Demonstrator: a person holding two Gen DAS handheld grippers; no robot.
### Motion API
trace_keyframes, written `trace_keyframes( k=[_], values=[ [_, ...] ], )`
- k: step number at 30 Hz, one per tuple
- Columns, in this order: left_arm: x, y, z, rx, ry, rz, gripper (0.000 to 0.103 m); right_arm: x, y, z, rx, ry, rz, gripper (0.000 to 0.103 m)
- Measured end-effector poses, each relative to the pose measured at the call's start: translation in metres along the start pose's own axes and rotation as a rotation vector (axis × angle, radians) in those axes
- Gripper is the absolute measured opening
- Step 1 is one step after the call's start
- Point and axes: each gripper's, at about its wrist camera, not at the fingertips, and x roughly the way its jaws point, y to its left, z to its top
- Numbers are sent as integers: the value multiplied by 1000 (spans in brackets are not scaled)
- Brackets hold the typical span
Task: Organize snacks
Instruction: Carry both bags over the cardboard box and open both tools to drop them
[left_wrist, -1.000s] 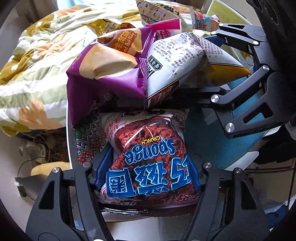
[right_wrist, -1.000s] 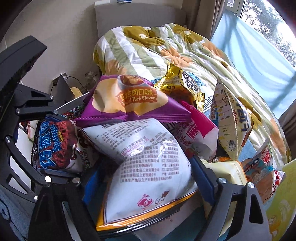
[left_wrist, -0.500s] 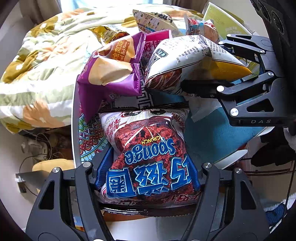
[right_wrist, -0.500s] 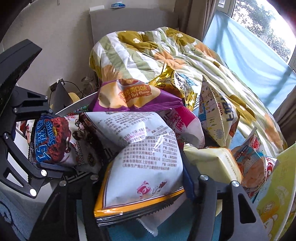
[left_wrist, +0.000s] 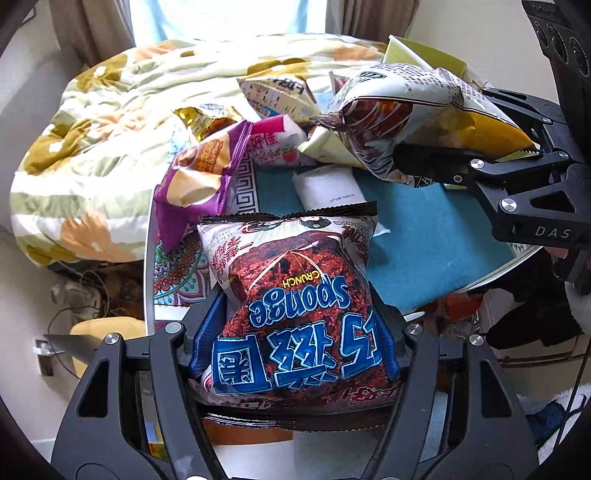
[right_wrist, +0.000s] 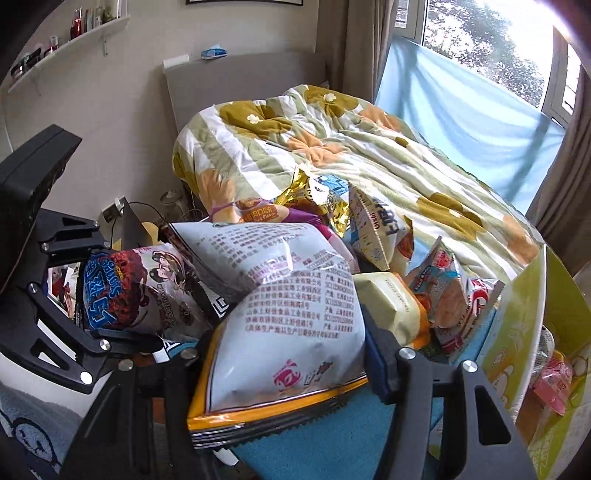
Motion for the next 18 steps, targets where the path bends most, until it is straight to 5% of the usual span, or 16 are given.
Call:
trace_keyframes(
  k=[9,18],
  values=[
    [-37,-71,44,7,-133,-3,65,-94,-50,-22,114,-99,-57,55],
    [-43,-139,106,41,-189,-104,65,-166,-120,-56,254,-125,-221,55]
  ],
)
